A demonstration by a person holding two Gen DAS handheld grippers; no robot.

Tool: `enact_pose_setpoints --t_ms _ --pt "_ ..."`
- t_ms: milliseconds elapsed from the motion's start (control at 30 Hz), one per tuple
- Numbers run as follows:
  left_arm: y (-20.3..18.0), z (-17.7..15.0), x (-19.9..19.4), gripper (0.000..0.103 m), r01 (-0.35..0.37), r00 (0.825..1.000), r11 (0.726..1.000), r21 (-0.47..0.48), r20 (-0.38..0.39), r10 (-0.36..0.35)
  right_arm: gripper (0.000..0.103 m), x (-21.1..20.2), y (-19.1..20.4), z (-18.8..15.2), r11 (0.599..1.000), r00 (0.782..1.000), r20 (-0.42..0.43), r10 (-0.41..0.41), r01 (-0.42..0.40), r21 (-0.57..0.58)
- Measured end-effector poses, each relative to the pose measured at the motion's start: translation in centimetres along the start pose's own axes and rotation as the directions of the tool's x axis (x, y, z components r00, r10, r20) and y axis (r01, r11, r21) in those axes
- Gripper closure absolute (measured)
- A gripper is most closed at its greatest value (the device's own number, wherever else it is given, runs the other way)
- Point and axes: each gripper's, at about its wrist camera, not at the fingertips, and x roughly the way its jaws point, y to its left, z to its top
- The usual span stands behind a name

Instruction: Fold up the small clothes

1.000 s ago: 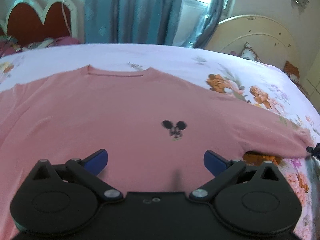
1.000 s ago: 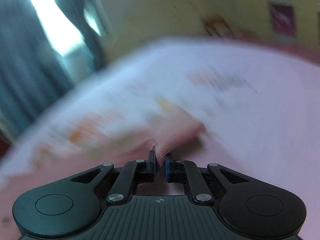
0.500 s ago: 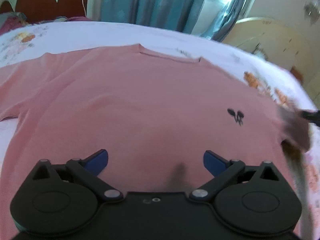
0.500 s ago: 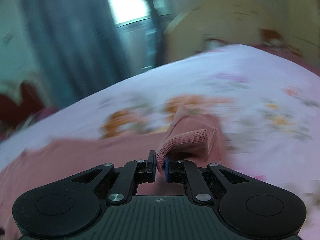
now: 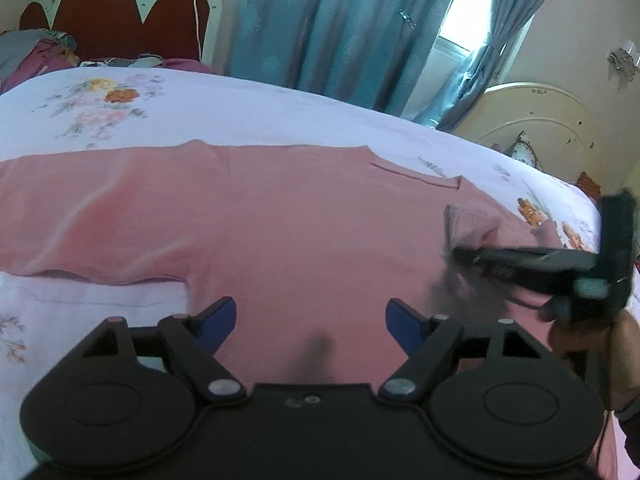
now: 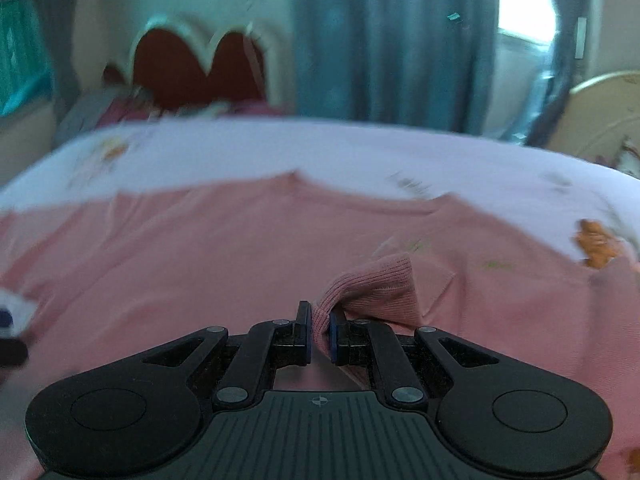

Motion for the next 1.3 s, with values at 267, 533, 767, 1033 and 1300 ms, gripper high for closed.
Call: enact_pose_setpoints --t_ms 267,533,767,1033,1300 --pt "-3.1 0.7 2.8 0.014 0.102 0.995 0.992 0.071 -0.015 -0.101 0.045 -3.0 -1.4 -2.6 0.996 0.995 0.048 -0.086 0.085 0.022" --pt "-15.8 1.6 8.1 0.019 0.096 0.991 0.873 0.477 0.032 -0.127 0.066 -10.2 -12.0 -8.8 0.941 0.972 -0.045 -0.231 0.235 0.243" --pt "-19.8 1.8 12.2 0.042 0.023 0.998 0.799 0.601 0.032 -0.053 0.066 -10.8 -19.5 -10.6 0.829 0.964 -0.068 -0.256 0.255 0.498" --pt "-16.2 2.7 12.1 0.096 0.069 0.987 0.897 0.436 0.099 -0.124 0.086 -10.2 -20.4 -10.3 0.836 0.960 -0.047 -0.276 0.264 0.481" --pt "-6.9 1.3 11.5 0.096 0.116 0.990 0.993 0.033 0.075 -0.119 0.088 -9.6 -20.8 -10.3 0.847 0.960 -0.046 -0.276 0.265 0.461"
